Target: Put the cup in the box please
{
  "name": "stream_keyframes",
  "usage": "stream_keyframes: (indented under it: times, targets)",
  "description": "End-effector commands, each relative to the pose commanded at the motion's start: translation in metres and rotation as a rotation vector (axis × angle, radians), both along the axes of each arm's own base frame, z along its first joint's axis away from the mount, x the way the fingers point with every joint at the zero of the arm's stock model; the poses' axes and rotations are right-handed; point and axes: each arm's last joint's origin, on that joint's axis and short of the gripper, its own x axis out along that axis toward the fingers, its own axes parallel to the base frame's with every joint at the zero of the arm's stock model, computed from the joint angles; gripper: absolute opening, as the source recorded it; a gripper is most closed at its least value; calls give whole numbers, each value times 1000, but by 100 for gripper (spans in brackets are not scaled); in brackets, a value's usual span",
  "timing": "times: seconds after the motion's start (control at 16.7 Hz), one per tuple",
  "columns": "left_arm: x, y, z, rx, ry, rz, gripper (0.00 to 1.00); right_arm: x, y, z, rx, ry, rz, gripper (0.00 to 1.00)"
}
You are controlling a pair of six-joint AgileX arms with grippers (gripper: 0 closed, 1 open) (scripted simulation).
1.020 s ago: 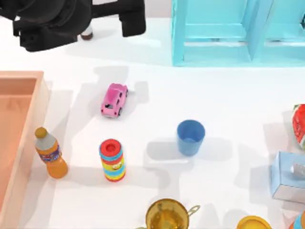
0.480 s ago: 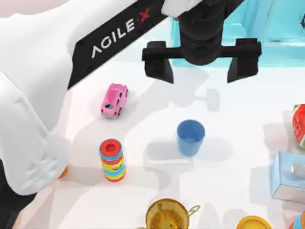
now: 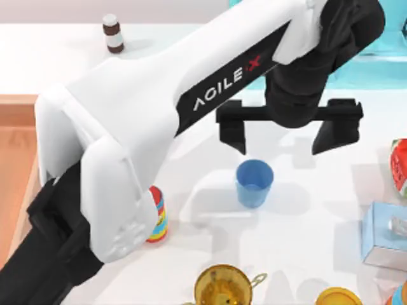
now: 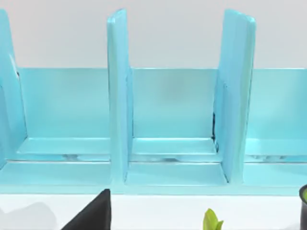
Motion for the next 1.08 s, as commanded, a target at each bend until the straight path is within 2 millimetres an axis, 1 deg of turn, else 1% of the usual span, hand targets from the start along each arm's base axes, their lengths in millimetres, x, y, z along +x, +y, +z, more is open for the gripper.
stream_keyframes:
  times: [0.3, 0.42, 0.54, 0.78, 0.84, 0.96, 1.08]
  targets:
    - [2, 1, -1, 1, 0, 3, 100, 0, 0, 0, 0, 0, 0, 100]
    - [3, 0, -8, -2, -2, 0, 100, 0, 0, 0, 0, 0, 0, 100]
    - [7, -2, -24, -4, -3, 0, 100, 0, 0, 0, 0, 0, 0, 100]
    - [10, -3, -74, 4, 3, 0, 100, 0, 0, 0, 0, 0, 0, 100]
    - [10, -2, -84, 2, 2, 0, 100, 0, 0, 0, 0, 0, 0, 100]
    - [10, -1, -96, 0, 0, 0, 100, 0, 0, 0, 0, 0, 0, 100]
    - [10, 0, -99, 0, 0, 0, 100, 0, 0, 0, 0, 0, 0, 100]
